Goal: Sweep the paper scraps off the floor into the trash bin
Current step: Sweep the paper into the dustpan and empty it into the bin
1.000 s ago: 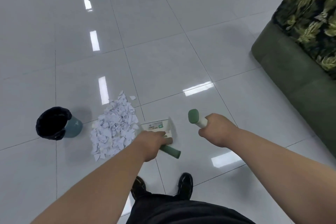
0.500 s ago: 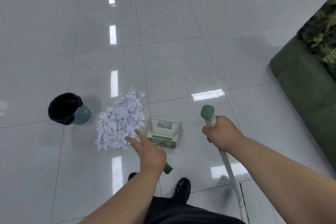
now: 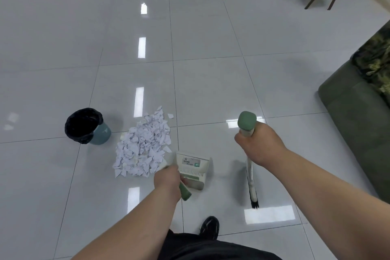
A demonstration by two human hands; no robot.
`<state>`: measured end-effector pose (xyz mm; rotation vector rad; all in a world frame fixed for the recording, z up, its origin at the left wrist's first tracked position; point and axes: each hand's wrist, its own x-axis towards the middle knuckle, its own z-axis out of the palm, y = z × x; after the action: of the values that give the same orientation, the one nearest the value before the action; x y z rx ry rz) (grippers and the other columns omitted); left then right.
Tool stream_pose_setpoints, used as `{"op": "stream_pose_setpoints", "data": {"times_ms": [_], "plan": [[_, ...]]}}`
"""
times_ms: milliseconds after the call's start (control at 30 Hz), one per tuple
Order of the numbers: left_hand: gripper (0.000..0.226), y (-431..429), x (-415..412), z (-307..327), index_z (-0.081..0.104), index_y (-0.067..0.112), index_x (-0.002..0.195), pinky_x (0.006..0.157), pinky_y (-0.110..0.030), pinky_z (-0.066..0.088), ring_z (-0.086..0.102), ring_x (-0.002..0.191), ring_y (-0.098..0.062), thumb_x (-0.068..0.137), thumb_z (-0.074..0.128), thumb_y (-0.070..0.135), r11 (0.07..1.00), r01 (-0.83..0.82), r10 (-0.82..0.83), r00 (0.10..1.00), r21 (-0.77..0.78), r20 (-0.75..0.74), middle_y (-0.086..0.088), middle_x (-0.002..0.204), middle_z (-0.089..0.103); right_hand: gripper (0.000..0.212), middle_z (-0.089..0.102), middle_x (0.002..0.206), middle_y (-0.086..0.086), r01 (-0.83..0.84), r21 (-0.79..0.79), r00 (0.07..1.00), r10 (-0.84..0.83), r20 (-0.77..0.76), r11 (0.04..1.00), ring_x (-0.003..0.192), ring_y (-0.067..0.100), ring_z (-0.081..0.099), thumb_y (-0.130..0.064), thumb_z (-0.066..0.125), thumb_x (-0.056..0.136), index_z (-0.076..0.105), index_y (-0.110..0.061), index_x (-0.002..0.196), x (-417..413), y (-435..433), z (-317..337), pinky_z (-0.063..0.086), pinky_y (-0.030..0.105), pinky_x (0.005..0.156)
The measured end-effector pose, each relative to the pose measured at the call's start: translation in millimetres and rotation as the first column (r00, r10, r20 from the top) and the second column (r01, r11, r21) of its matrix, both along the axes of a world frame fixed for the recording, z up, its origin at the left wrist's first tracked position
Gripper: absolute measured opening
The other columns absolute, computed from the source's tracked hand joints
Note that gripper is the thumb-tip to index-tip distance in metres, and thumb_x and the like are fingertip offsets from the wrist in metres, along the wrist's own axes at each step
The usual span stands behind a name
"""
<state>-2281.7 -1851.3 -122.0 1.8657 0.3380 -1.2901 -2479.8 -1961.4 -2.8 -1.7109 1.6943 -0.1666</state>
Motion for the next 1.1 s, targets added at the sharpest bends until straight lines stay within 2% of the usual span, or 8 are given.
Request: {"op": "stream_pose_setpoints", "data": {"times_ms": [133, 333, 567, 633, 733, 867, 1000, 1100], "plan": [[0.015, 10.0, 20.3, 17.4, 0.056, 0.001, 0.081, 0.042, -0.022, 0.038, 0.046, 0.042, -0.022, 0.095, 0.055, 0.005, 0.999, 0.03, -0.029, 0.994, -0.01, 0.109, -0.012, 0.062, 0.051, 0.019, 0.047, 0.067, 0.001, -0.058, -0.087, 0.99, 0.046, -0.132, 0.995, 0.055, 0.02, 0.038, -0.028, 0.054, 0.083, 0.047, -0.016, 0.071, -6.3, -5.8, 5.7, 0.033, 0.027, 0.052], [0.011, 44.7, 46.8, 38.1, 0.052, 0.002, 0.079, 0.053, -0.03, 0.037, 0.039, 0.039, -0.022, 0.09, 0.054, 0.003, 0.998, 0.058, -0.054, 0.984, -0.016, 0.172, -0.01, 0.044, 0.047, 0.024, 0.071, 0.11, 0.019, 0.074, 0.254, 0.91, -0.17, 0.378, 0.964, 0.082, 0.023, 0.075, -0.002, 0.062, 0.091, 0.066, -0.014, 0.11, -1.7, -10.2, 12.5, 0.058, 0.023, 0.07], [0.007, 86.0, 82.7, 55.1, 0.052, 0.005, 0.079, 0.059, -0.035, 0.039, 0.041, 0.046, -0.022, 0.085, 0.054, 0.002, 0.993, 0.106, -0.09, 0.965, -0.055, 0.245, -0.007, 0.05, 0.049, 0.036, 0.062, 0.126, 0.032, 0.144, 0.535, 0.471, -0.533, 0.703, 0.832, 0.1, 0.061, 0.064, -0.019, 0.059, 0.093, 0.062, 0.009, 0.115, 38.1, -6.8, 20.2, 0.052, 0.058, 0.099], [0.007, 94.7, 95.5, 58.2, 0.053, 0.006, 0.082, 0.049, -0.028, 0.039, 0.04, 0.048, -0.022, 0.087, 0.053, 0.001, 0.99, 0.125, -0.106, 0.961, -0.06, 0.254, -0.009, 0.061, 0.048, 0.039, 0.061, 0.127, 0.03, 0.124, 0.463, 0.534, -0.452, 0.714, 0.878, 0.096, 0.054, 0.065, -0.008, 0.087, 0.074, 0.063, -0.002, 0.105, 58.0, -1.6, 19.2, 0.054, 0.053, 0.095], [0.008, 108.5, 116.9, 62.0, 0.053, 0.008, 0.083, 0.045, -0.026, 0.037, 0.038, 0.049, -0.022, 0.088, 0.053, 0.002, 0.983, 0.171, -0.145, 0.943, -0.062, 0.301, -0.01, 0.066, 0.048, 0.034, 0.057, 0.133, 0.028, 0.077, 0.484, 0.597, -0.429, 0.678, 0.872, 0.097, 0.042, 0.066, 0.024, 0.068, 0.08, 0.069, -0.001, 0.103, 89.1, 5.2, 9.0, 0.059, 0.045, 0.09], [0.018, 132.5, 145.6, 65.3, 0.054, 0.016, 0.077, 0.044, -0.027, 0.036, 0.037, 0.049, -0.02, 0.09, 0.055, 0.004, 0.98, 0.179, -0.14, 0.929, -0.085, 0.342, -0.006, 0.062, 0.045, 0.045, 0.046, 0.145, 0.017, 0.041, 0.654, 0.551, -0.564, 0.616, 0.755, 0.11, 0.036, 0.064, 0.012, 0.058, 0.092, 0.063, -0.007, 0.132, 131.3, 27.7, -9.2, 0.062, 0.037, 0.078], [0.013, 159.2, 175.4, 59.0, 0.054, 0.011, 0.079, 0.045, -0.028, 0.038, 0.039, 0.049, -0.021, 0.09, 0.056, 0.004, 0.993, 0.101, -0.071, 0.934, -0.068, 0.349, -0.01, 0.065, 0.047, 0.043, 0.039, 0.147, 0.02, 0.129, 0.722, 0.838, -0.463, 0.287, 0.68, 0.076, 0.032, 0.075, 0.016, 0.044, 0.089, 0.049, 0.0, 0.129, 156.8, 52.7, -35.5, 0.055, 0.028, 0.052], [0.01, 180.4, 196.7, 51.5, 0.054, 0.008, 0.08, 0.044, -0.027, 0.038, 0.04, 0.048, -0.021, 0.088, 0.054, 0.002, 0.999, 0.023, -0.005, 0.939, -0.049, 0.343, -0.011, 0.066, 0.048, 0.024, 0.059, 0.125, 0.021, 0.262, 0.732, 0.859, -0.497, 0.12, 0.629, 0.04, 0.017, 0.063, 0.005, 0.053, 0.089, 0.052, -0.002, 0.112, 171.9, 53.2, -47.2, 0.05, 0.021, 0.041]]}}
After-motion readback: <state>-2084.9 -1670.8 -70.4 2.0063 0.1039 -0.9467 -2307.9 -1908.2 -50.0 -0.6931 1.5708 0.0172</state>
